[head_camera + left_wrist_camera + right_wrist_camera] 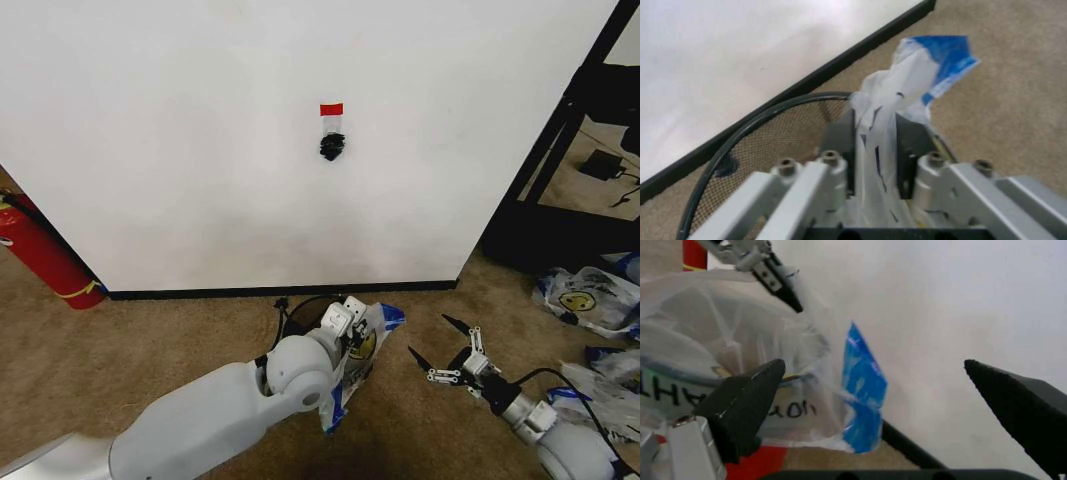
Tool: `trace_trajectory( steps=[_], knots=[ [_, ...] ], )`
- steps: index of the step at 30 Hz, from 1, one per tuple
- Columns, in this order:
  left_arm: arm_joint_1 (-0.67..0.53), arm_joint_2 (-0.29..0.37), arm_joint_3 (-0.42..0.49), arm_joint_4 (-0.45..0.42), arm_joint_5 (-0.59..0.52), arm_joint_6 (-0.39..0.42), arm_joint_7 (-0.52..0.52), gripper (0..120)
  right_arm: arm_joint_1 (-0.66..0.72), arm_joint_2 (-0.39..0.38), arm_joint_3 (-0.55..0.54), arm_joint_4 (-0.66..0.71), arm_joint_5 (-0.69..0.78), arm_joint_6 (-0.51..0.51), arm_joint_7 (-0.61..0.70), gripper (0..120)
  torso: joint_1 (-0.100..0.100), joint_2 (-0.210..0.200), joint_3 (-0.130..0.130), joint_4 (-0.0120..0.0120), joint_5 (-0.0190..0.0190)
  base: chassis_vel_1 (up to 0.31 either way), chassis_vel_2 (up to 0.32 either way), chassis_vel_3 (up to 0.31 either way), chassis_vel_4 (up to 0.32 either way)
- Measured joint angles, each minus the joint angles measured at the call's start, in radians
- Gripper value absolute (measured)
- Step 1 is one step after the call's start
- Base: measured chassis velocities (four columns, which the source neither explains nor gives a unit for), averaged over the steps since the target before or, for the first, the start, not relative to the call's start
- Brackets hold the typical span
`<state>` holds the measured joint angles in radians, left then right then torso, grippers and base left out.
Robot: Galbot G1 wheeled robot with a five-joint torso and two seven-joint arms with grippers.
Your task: Pick up the garbage bag from the wall and place it over the trash bin.
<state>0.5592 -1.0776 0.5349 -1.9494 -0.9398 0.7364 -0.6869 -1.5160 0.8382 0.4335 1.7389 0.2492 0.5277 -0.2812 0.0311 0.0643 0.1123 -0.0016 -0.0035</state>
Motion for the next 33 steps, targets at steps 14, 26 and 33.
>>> trace_trajectory(
  steps=[14, 26, 33],
  knots=[
    [0.071, 0.023, -0.090, 0.083, 0.047, -0.001, 0.047, 0, 0.003, 0.000, -0.196, 0.103, 0.279, -0.233, 0.168, 100, 0.000, 0.000, 0.000, 0.0002, -0.0002, 0.000, 0.000, 0.000, 0.000],
    [0.032, 0.073, -0.099, 0.167, 0.209, -0.001, 0.223, 0, 0.078, -0.003, -0.297, 0.236, 0.618, -0.544, 0.368, 100, 0.000, 0.000, 0.000, 0.0001, -0.0001, 0.000, 0.000, 0.000, 0.000],
    [0.025, 0.090, -0.099, 0.172, 0.289, -0.001, 0.291, 0, 0.174, 0.021, -0.357, 0.237, 0.735, -0.665, 0.497, 100, 0.000, 0.000, 0.000, 0.0001, -0.0002, 0.000, 0.000, 0.000, 0.000]
  ],
)
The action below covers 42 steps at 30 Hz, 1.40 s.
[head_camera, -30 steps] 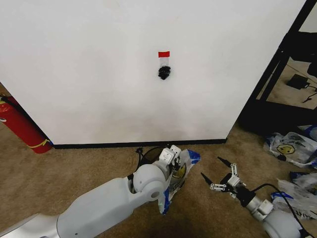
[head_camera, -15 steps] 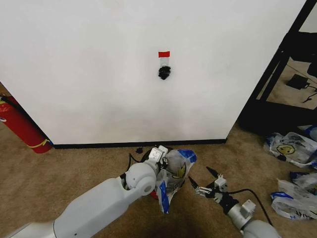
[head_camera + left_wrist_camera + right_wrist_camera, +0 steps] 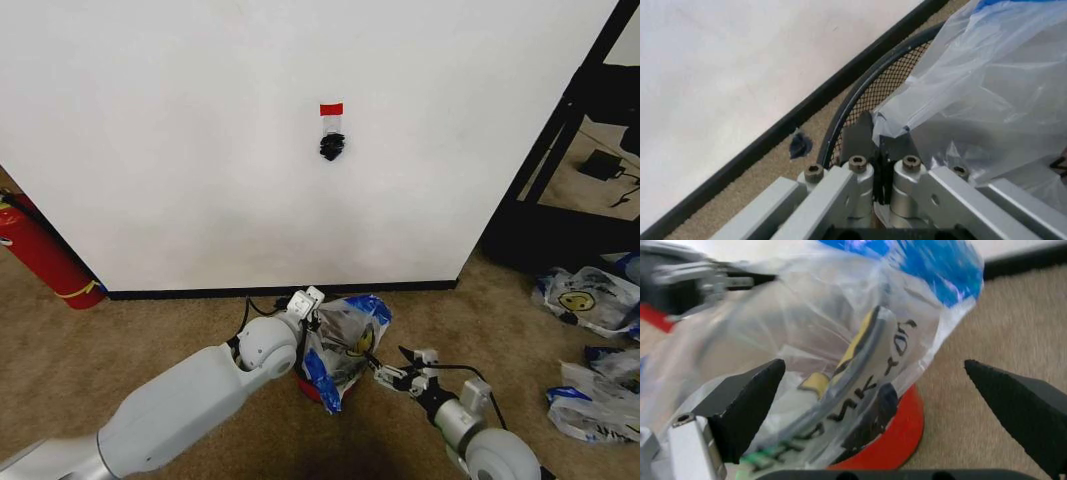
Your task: Pick up the garbage bag from the wall and place it over the trash bin.
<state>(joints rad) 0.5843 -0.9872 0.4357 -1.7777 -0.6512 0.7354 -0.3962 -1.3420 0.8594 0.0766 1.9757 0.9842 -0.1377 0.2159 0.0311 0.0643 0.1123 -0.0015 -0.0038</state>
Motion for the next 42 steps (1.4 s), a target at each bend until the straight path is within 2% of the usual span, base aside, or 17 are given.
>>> trace_trajectory(
  steps=[4, 8, 13, 16, 18, 26, 28, 32, 34, 40, 42],
  knots=[
    [0.018, 0.000, -0.004, -0.003, 0.030, 0.000, 0.011, 0, 0.132, 0.068, -0.063, -0.054, 0.088, -0.075, 0.113, 100, 0.000, 0.000, 0.000, 0.0003, 0.0000, 0.000, 0.000, 0.000, 0.000],
    [0.024, 0.004, -0.005, -0.010, 0.033, 0.000, 0.012, 0, 0.179, 0.095, -0.081, -0.076, 0.114, -0.108, 0.158, 100, 0.000, 0.000, 0.000, 0.0002, 0.0000, 0.000, 0.000, 0.000, 0.000],
    [0.031, 0.004, -0.008, -0.017, 0.033, 0.000, 0.011, 0, 0.259, 0.143, -0.110, -0.119, 0.162, -0.214, 0.217, 100, 0.000, 0.000, 0.000, 0.0001, 0.0001, 0.000, 0.000, 0.000, 0.000],
    [0.034, 0.002, -0.008, -0.021, 0.033, 0.000, 0.009, 0, 0.283, 0.168, -0.113, -0.142, 0.171, -0.254, 0.241, 100, 0.000, 0.000, 0.000, 0.0000, 0.0001, 0.000, 0.000, 0.000, 0.000],
    [0.035, 0.002, -0.007, -0.026, 0.033, 0.000, 0.006, 0, 0.301, 0.184, -0.112, -0.146, 0.194, -0.319, 0.291, 100, 0.000, 0.000, 0.000, -0.0004, -0.0003, 0.000, 0.000, 0.000, 0.000],
    [0.037, 0.001, -0.007, -0.024, 0.034, 0.000, 0.002, 0, 0.301, 0.186, -0.099, -0.132, 0.231, -0.389, 0.341, 98, 0.000, 0.000, 0.000, 0.0001, 0.0002, 0.000, 0.000, 0.000, 0.000],
    [0.040, 0.003, -0.008, -0.022, 0.035, 0.000, 0.001, 0, 0.298, 0.190, -0.093, -0.129, 0.239, -0.407, 0.360, 94, 0.000, 0.000, 0.000, 0.0001, 0.0002, 0.000, 0.000, 0.000, 0.000],
    [0.043, 0.006, -0.009, -0.022, 0.037, 0.000, -0.003, 0, 0.280, 0.189, -0.086, -0.103, 0.241, -0.431, 0.383, 76, 0.000, 0.000, 0.000, 0.0002, 0.0006, 0.000, 0.000, 0.000, 0.000],
    [0.044, 0.006, -0.009, -0.022, 0.037, 0.000, -0.004, 0, 0.278, 0.189, -0.084, -0.097, 0.242, -0.434, 0.384, 73, 0.000, 0.000, 0.000, 0.0002, 0.0008, 0.000, 0.000, 0.000, 0.000],
    [0.053, 0.003, -0.009, -0.027, 0.038, 0.000, -0.020, 0, 0.264, 0.181, -0.068, -0.060, 0.246, -0.451, 0.386, 46, 0.000, 0.000, 0.000, 0.0002, 0.0005, 0.000, 0.000, 0.000, 0.000],
    [0.054, 0.003, -0.009, -0.028, 0.038, 0.000, -0.021, 0, 0.262, 0.181, -0.067, -0.059, 0.245, -0.452, 0.386, 44, 0.000, 0.000, 0.000, 0.0001, 0.0005, 0.000, 0.000, 0.000, 0.000]
  ],
)
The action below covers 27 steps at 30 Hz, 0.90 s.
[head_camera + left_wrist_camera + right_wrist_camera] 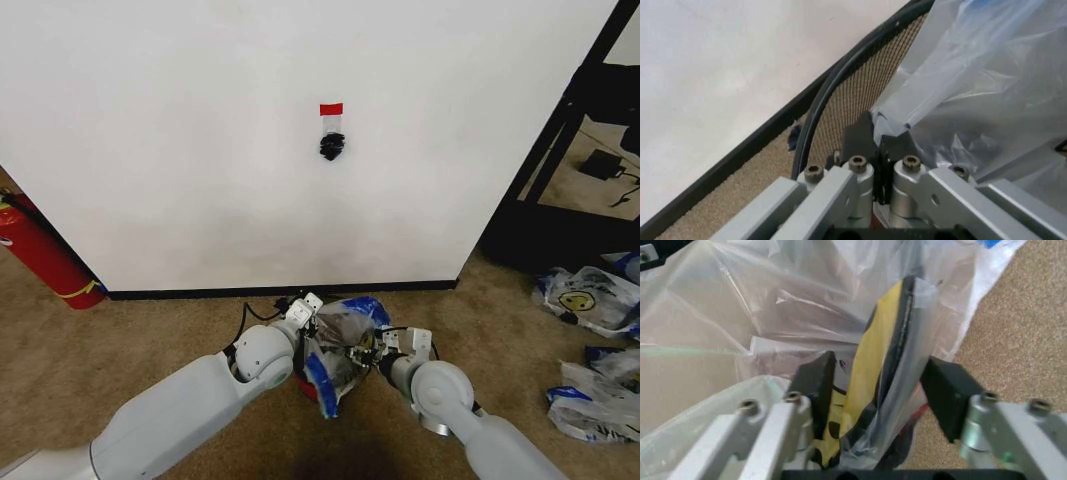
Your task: Pick up the garbage bag from the wall and place it over the trash bin.
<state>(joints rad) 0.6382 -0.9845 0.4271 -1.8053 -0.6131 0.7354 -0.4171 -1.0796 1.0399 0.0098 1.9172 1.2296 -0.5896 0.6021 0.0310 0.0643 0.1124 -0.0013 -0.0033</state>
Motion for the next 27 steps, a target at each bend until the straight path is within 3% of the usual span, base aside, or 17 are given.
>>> trace_trajectory(
  steps=[4, 8, 11, 16, 21, 27],
  knots=[
    [0.009, 0.001, -0.005, -0.015, 0.000, 0.000, -0.005, 0, -0.017, -0.008, 0.008, 0.012, -0.025, -0.001, -0.009, 25, 0.000, 0.000, 0.000, -0.0001, -0.0001, 0.000, 0.000, 0.000, 0.000],
    [0.021, 0.001, -0.011, -0.033, -0.001, 0.000, -0.013, 0, -0.030, -0.013, 0.013, 0.020, -0.036, 0.007, -0.013, 16, 0.000, 0.000, 0.000, 0.0000, 0.0000, 0.000, 0.000, 0.000, 0.000],
    [0.052, 0.006, -0.031, -0.097, -0.006, 0.000, -0.029, 0, -0.056, -0.017, 0.019, 0.049, -0.075, 0.054, -0.009, 1, 0.000, 0.000, 0.000, -0.0001, -0.0001, 0.000, 0.000, 0.000, 0.000],
    [0.101, 0.023, -0.073, -0.194, -0.004, 0.000, -0.043, 0, -0.075, -0.013, 0.023, 0.081, -0.104, 0.105, 0.039, 1, 0.000, 0.000, 0.000, -0.0002, -0.0001, 0.000, 0.000, 0.000, 0.000],
    [0.193, 0.069, -0.193, -0.366, 0.017, 0.000, -0.039, 0, -0.108, -0.003, 0.051, 0.138, -0.127, 0.150, 0.133, 1, 0.000, 0.000, 0.000, 0.0001, -0.0004, 0.000, 0.000, 0.000, 0.000],
    [0.248, 0.133, -0.316, -0.459, 0.047, 0.000, 0.006, 0, -0.149, -0.014, 0.091, 0.184, -0.131, 0.150, 0.146, 1, 0.000, 0.000, 0.000, 0.0000, 0.0000, 0.000, 0.000, 0.000, 0.000]
  ],
)
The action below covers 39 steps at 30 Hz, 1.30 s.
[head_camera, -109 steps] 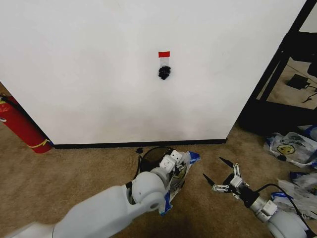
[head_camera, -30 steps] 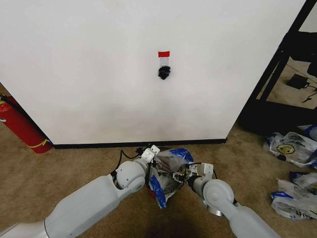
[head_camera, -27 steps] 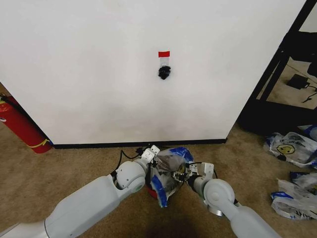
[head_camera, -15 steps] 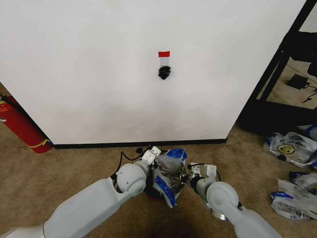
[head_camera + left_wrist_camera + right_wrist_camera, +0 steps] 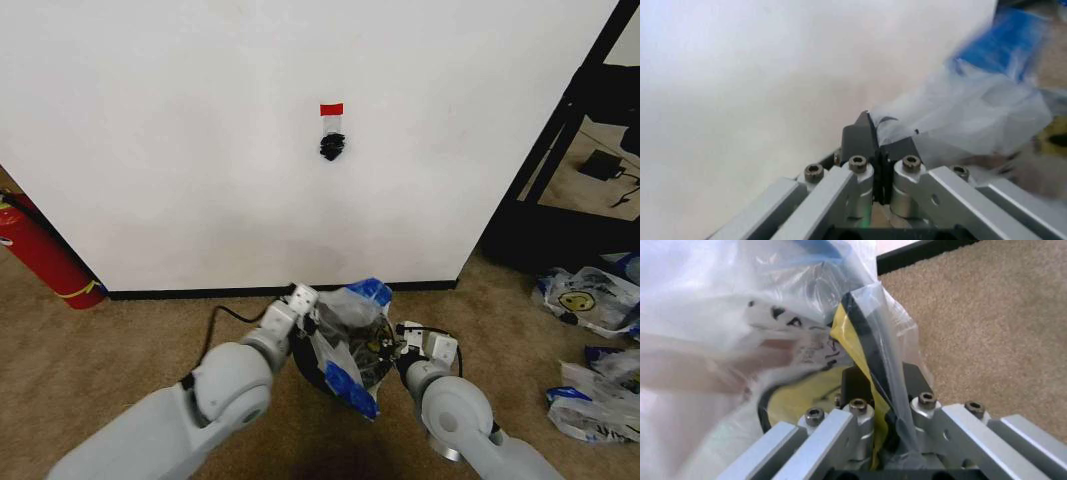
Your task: Pick up the garbage bag from the wall and place it over the trash bin.
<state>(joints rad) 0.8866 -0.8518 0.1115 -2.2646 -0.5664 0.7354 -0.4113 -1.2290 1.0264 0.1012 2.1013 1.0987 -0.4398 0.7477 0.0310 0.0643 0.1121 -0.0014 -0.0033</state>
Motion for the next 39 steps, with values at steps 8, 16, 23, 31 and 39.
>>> trace_trajectory(
  steps=[8, 16, 23, 31, 39],
  knots=[
    [0.071, 0.077, -0.096, 0.026, 0.033, 0.000, 0.072, 0, -0.073, -0.075, 0.105, 0.107, 0.057, -0.042, -0.097, 1, 0.000, 0.000, 0.000, 0.0000, -0.0003, 0.000, 0.000, 0.000, 0.000],
    [0.131, 0.077, -0.137, 0.056, 0.045, 0.000, 0.086, 0, -0.110, -0.132, 0.147, 0.187, 0.066, -0.073, -0.175, 1, 0.000, 0.000, 0.000, -0.0001, -0.0002, 0.000, 0.000, 0.000, 0.000],
    [0.228, 0.065, -0.192, 0.024, 0.063, 0.000, 0.090, 0, -0.113, -0.126, 0.148, 0.207, 0.045, -0.075, -0.195, 1, 0.000, 0.000, 0.000, 0.0000, -0.0001, 0.000, 0.000, 0.000, 0.000],
    [0.328, 0.093, -0.238, -0.065, 0.075, -0.015, 0.089, 19, -0.083, -0.111, 0.136, 0.105, -0.047, -0.041, -0.242, 1, 0.000, 0.000, 0.000, 0.0000, 0.0000, 0.000, 0.000, 0.000, 0.000],
    [0.370, 0.101, -0.241, -0.023, 0.198, -0.211, 0.227, 46, -0.049, -0.107, 0.130, -0.026, -0.202, -0.008, -0.364, 1, 0.000, 0.000, 0.000, -0.0001, -0.0001, 0.000, 0.000, 0.000, 0.000]
  ],
)
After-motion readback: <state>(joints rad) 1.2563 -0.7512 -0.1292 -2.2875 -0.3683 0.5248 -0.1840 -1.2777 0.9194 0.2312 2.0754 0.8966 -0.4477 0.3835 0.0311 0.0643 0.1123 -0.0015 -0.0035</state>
